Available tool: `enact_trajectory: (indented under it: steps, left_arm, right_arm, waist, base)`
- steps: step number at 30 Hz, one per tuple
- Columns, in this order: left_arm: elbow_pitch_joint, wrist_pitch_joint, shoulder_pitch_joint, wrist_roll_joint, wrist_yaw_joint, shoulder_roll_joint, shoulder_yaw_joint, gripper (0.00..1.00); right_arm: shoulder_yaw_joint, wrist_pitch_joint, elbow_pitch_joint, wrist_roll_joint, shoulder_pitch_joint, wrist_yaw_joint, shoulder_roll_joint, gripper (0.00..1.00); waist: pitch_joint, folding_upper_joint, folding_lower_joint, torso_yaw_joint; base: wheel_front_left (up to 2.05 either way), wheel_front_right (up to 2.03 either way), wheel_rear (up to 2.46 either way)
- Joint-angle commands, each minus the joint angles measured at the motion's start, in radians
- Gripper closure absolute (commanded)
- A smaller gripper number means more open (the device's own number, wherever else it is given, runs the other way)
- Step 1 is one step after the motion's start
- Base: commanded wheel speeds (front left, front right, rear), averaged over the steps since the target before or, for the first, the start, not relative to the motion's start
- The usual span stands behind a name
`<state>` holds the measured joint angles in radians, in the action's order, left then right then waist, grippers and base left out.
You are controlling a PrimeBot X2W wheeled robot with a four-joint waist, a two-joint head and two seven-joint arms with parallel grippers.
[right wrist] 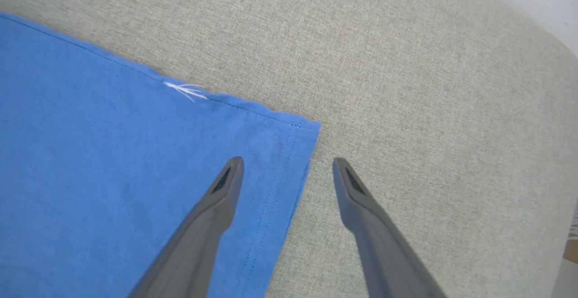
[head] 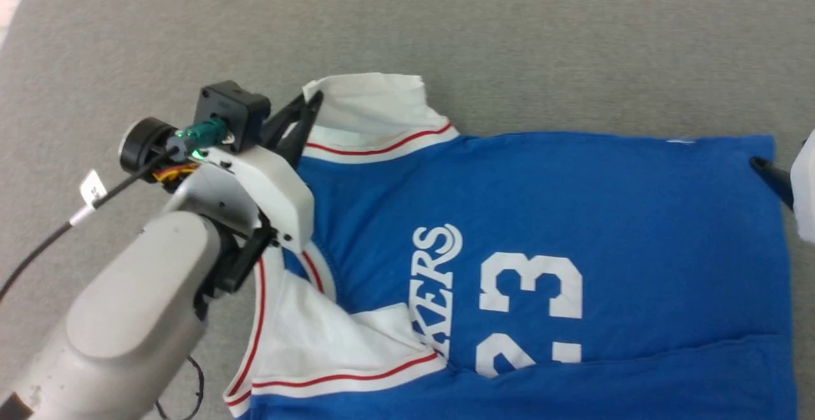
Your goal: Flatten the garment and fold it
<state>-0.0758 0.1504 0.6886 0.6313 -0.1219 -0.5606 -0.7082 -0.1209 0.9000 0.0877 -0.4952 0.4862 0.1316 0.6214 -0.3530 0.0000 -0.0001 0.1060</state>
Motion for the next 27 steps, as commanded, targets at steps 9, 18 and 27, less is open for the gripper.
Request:
enact_trajectory:
  steps: [9,18,27]
  left_arm:
    - [0.07,-0.055,-0.057,-0.019,-0.052,0.048,-0.013,1.0]
    - [0.054,-0.078,-0.081,-0.008,-0.057,0.074,-0.026,1.0]
    - [0.026,-0.133,-0.145,0.019,-0.078,0.047,0.009,1.0]
  right_arm:
    - [-0.094,0.017,0.182,0.027,0.098,-0.001,0.044,0.0]
    - [-0.159,-0.026,0.294,-0.021,0.078,-0.001,0.023,1.0]
    - [-0.115,-0.191,0.303,-0.078,0.092,-0.001,-0.014,1.0]
  waist:
    - [-0.05,0.0,0.0001,0.095]
    - [-0.051,0.0,0.0001,0.105]
    - [0.039,0.0,0.0001,0.067]
  base:
    - [0.0,0.0,0.0]
    - [0.0,0.0,0.0]
    - [0.0,0.0,0.0]
